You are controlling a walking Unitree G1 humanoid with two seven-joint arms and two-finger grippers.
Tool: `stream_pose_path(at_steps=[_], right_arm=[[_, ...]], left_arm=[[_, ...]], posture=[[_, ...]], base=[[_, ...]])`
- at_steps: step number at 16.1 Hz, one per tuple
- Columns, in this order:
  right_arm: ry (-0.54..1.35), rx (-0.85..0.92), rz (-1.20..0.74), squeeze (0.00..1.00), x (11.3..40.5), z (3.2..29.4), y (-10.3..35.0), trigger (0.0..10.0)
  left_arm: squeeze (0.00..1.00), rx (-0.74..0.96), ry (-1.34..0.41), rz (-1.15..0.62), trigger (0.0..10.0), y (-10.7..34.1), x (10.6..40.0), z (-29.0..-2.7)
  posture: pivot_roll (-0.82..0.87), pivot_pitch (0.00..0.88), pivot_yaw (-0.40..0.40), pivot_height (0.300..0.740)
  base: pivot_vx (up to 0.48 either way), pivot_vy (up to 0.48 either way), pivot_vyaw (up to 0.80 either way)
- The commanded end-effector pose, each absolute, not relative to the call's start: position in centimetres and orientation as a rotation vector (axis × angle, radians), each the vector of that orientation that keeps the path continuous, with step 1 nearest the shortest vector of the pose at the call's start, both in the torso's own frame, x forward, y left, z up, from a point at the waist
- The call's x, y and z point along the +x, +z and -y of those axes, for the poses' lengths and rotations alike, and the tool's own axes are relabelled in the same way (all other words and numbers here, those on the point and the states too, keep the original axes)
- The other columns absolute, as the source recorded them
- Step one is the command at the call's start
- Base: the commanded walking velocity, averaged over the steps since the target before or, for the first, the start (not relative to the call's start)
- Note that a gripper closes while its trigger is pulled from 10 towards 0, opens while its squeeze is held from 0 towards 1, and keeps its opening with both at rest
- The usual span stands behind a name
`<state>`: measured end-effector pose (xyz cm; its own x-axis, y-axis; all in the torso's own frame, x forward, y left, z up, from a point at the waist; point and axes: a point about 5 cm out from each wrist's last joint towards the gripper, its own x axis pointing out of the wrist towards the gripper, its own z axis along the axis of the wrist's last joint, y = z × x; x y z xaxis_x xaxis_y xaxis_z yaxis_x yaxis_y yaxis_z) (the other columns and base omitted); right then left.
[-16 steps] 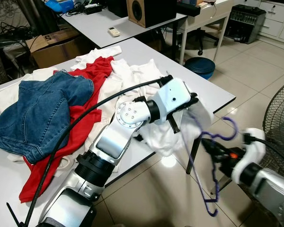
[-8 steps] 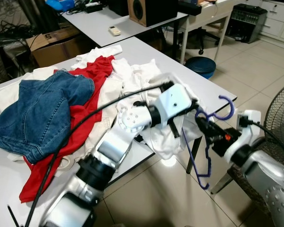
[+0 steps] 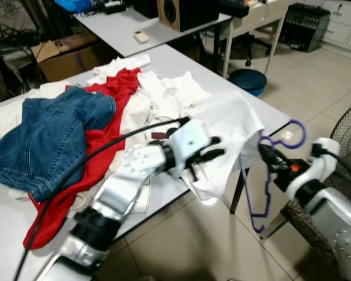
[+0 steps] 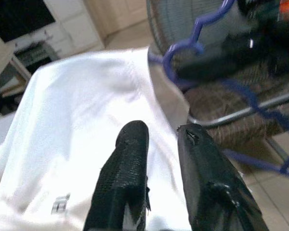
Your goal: Hang hanger
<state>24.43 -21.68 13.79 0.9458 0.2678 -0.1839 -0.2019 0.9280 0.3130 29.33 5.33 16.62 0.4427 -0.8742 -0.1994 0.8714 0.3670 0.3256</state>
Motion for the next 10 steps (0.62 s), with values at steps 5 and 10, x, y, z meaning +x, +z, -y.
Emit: stream_pose_path(at_steps=[5, 10], right_arm=[[0.036, 0.323, -0.342, 0.00, 22.7, 25.3, 11.5, 10.0], [0.032, 0.328, -0.367, 0.00, 21.1, 25.5, 10.6, 10.0]], left_arm=[[1.00, 0.606, -0.942, -0.161, 10.0, 13.1, 29.8, -9.1], [0.00, 0.497, -0.715, -0.200, 10.0, 11.9, 30.9, -10.2]], posture=[[-0.16, 0.017, 0.097, 0.740], [-0.16, 0.010, 0.106, 0.740]], base=[[0.000, 0.000, 0.00], [0.000, 0.000, 0.00]])
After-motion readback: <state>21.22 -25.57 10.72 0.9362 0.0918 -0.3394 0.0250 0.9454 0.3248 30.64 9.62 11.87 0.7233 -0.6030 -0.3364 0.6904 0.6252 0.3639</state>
